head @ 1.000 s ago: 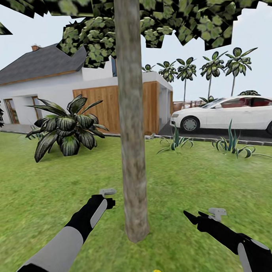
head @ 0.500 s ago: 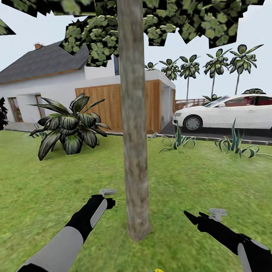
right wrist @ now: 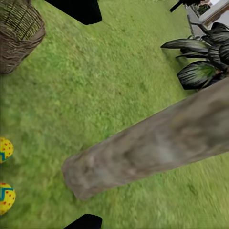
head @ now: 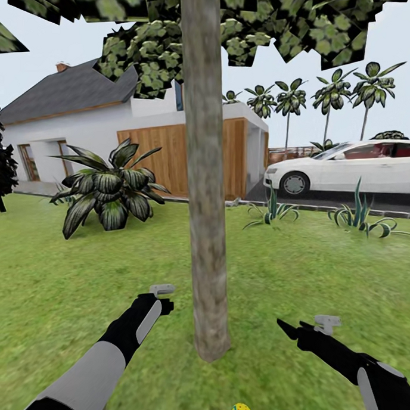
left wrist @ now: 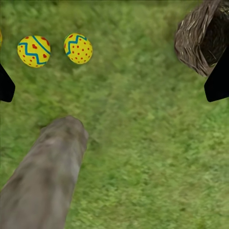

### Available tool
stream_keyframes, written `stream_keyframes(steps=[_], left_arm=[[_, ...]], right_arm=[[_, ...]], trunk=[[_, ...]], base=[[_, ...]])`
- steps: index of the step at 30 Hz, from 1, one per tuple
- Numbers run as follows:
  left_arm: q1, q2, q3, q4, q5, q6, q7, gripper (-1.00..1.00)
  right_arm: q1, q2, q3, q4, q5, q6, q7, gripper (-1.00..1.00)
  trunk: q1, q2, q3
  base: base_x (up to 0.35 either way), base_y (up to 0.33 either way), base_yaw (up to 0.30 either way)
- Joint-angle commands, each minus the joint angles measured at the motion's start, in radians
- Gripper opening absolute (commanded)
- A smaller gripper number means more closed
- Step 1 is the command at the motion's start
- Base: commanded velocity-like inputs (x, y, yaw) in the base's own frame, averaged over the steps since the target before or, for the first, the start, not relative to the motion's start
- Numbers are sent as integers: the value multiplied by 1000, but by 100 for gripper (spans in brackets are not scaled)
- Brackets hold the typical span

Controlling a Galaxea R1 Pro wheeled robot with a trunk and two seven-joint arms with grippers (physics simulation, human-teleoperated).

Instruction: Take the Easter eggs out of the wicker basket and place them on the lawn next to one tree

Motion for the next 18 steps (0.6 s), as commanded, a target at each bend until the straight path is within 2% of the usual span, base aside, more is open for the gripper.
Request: stream_keyframes(steps=[1, 18], left_arm=[[-1, 1, -5, -1, 10, 2, 9, 100], [-1, 1, -5, -1, 10, 2, 9, 100]], right_arm=[[-1, 1, -3, 2, -3, 8, 4, 100], [-2, 1, -2, 15, -2, 8, 3, 100]], trunk=[[-4, 6, 1], [-69, 125, 40]], base=[[0, 0, 64], [0, 0, 64]])
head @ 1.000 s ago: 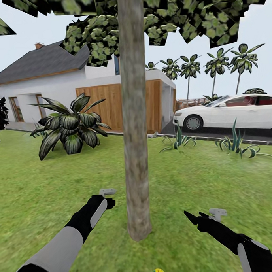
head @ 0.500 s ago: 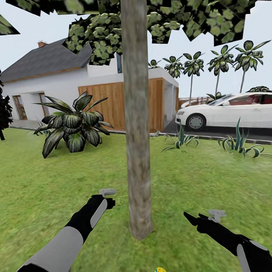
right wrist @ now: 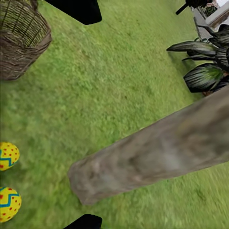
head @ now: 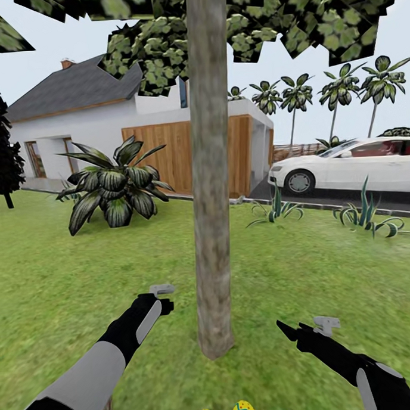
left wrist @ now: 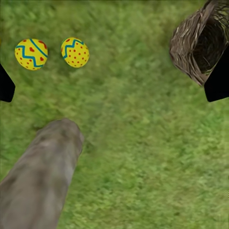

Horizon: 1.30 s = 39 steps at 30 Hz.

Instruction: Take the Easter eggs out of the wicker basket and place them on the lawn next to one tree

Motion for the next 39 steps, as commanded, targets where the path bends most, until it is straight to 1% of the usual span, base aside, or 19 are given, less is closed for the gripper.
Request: stream_keyframes(steps=[1, 11, 21, 29, 34, 37, 39], left_arm=[[-1, 1, -5, -1, 10, 2, 9, 100], [-1, 1, -5, -1, 12, 3, 9, 100], [-1, 1, -5, -1, 12, 3, 10, 100], [0, 2, -5, 4, 15, 3, 9, 100], [4, 4, -6, 50, 14, -8, 9, 100], [10, 7, -7, 105, 12, -53, 2, 100], [12, 8, -8, 151, 11, -96, 0, 100]], right_arm=[[-1, 1, -3, -1, -3, 8, 4, 100], [-1, 1, -4, -1, -5, 7, 5, 100], [-1, 0, -6, -1, -3, 7, 5, 100], [0, 0, -6, -7, -10, 6, 8, 100], [0, -6, -11, -18, -11, 6, 10, 100], [1, -10, -18, -20, -9, 7, 8, 100], [1, -11, -20, -18, -6, 7, 7, 100]], trunk=[[-4, 6, 0], [-42, 76, 25], [-80, 146, 55], [-111, 202, 80], [-130, 237, 96], [-142, 258, 105], [-149, 272, 112]], base=[[0, 0, 64], [0, 0, 54], [0, 0, 8], [0, 0, 0], [0, 0, 0], [0, 0, 0], [0, 0, 0]])
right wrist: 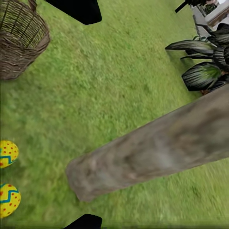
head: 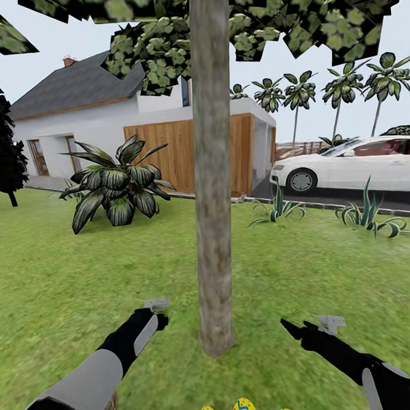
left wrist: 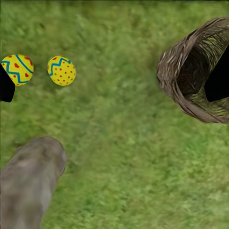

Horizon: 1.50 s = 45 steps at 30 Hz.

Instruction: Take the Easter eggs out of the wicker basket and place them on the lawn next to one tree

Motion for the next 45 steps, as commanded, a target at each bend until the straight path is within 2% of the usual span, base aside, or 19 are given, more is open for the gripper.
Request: stream_keyframes(steps=[1, 3, 5, 8, 11, 12, 14, 17, 18, 22, 23, 28, 38, 45], left_arm=[[1, 2, -8, 27, 10, -21, 8, 100], [2, 3, -9, 84, 10, -69, 6, 100], [11, 4, -9, 172, 9, -152, 1, 100], [64, 5, -10, 264, 9, -269, -23, 100], [131, 6, -10, 300, 6, -338, -47, 100], [177, 6, -11, 314, 4, -371, -57, 100], [215, 7, -11, 323, 3, -399, -64, 100], [267, 9, -11, 331, 2, -433, -71, 100], [303, 10, -11, 334, 1, -451, -73, 100], [362, 10, -11, 337, 1, -478, -75, 100], [387, 11, -11, 338, 0, -485, -76, 100], [447, 11, -11, 340, 0, -525, -81, 100], [509, 11, -11, 347, 1, -557, -86, 100], [555, 10, -10, 348, 5, -563, -86, 100]], right_arm=[[-1, 0, -4, 2, -3, 9, 3, 100], [-1, -1, -5, 11, -1, 9, -1, 100], [1, -2, -6, 43, 1, 4, -23, 100], [5, -4, -7, 115, 3, -42, -81, 100], [9, -10, -7, 195, 4, -114, -145, 100], [15, -19, -5, 257, 4, -168, -190, 100], [26, -28, -4, 321, 8, -218, -232, 100], [44, -39, -5, 434, 28, -284, -285, 100], [52, -46, -6, 520, 49, -331, -316, 100], [60, -61, -6, 687, 96, -415, -377, 100], [62, -66, -6, 753, 115, -439, -410, 100], [65, -72, -3, 872, 142, -474, -486, 100], [66, -74, -5, 967, 151, -485, -516, 100], [66, -61, -1, 1079, 144, -486, -518, 100]], trunk=[[-4, 6, 3], [-11, 20, 9], [-16, 28, 13], [-16, 28, 13], [-16, 28, 13], [-16, 28, 13], [-16, 28, 13], [-16, 28, 13], [-16, 28, 13], [-16, 28, 13], [-16, 28, 13], [-16, 28, 13], [-16, 28, 13], [-16, 28, 13]], base=[[0, 0, 0], [0, 0, 0], [0, 0, 0], [0, 0, 0], [0, 0, 0], [0, 0, 0], [0, 0, 0], [0, 0, 0], [0, 0, 0], [0, 0, 0], [0, 0, 0], [0, 0, 0], [0, 0, 0], [0, 0, 0]])
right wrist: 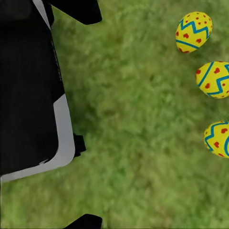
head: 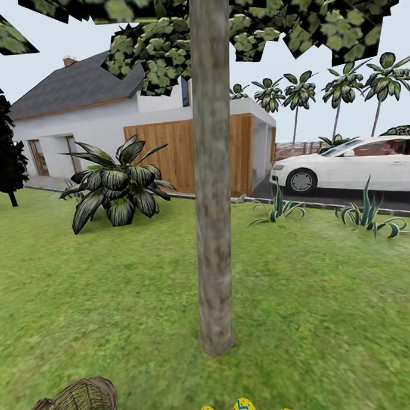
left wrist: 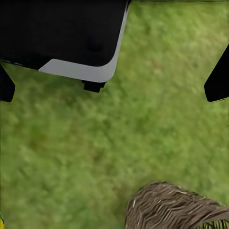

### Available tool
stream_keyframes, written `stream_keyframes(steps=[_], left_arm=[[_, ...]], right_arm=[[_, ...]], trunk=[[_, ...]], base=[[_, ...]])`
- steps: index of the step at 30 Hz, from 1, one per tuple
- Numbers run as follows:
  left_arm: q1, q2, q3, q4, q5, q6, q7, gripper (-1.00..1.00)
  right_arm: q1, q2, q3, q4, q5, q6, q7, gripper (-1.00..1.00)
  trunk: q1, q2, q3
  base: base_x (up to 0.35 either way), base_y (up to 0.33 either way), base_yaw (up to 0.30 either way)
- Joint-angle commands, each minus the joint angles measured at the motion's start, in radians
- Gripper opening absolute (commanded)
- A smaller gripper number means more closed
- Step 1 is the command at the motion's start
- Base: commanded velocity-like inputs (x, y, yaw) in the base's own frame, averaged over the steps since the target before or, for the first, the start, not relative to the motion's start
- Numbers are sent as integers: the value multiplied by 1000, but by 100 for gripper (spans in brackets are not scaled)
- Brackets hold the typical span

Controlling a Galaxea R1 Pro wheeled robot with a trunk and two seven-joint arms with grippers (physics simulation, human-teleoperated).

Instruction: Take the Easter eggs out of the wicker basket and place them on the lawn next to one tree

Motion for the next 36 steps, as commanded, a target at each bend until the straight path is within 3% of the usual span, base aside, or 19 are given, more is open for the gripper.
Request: stream_keyframes(steps=[1, 8, 13, 36], left_arm=[[3, 0, -9, 1, 10, -4, 4, 100], [23, 0, -7, 0, 11, -3, 4, 100], [26, 0, -5, 0, 11, -3, 4, 100], [27, 0, -4, 0, 10, -3, 4, 100]], right_arm=[[0, 1, -8, 16, 9, 4, 7, 100], [0, 3, -9, 147, 11, 5, 7, 100], [0, 3, -9, 186, 13, 6, 7, 100], [0, 1, -10, 197, 14, 6, 7, 100]], trunk=[[0, -1, 0], [0, -1, 0], [0, -1, 0], [0, -1, 0]], base=[[0, 0, 0], [0, 0, 0], [0, 0, 0], [0, 0, 0]])
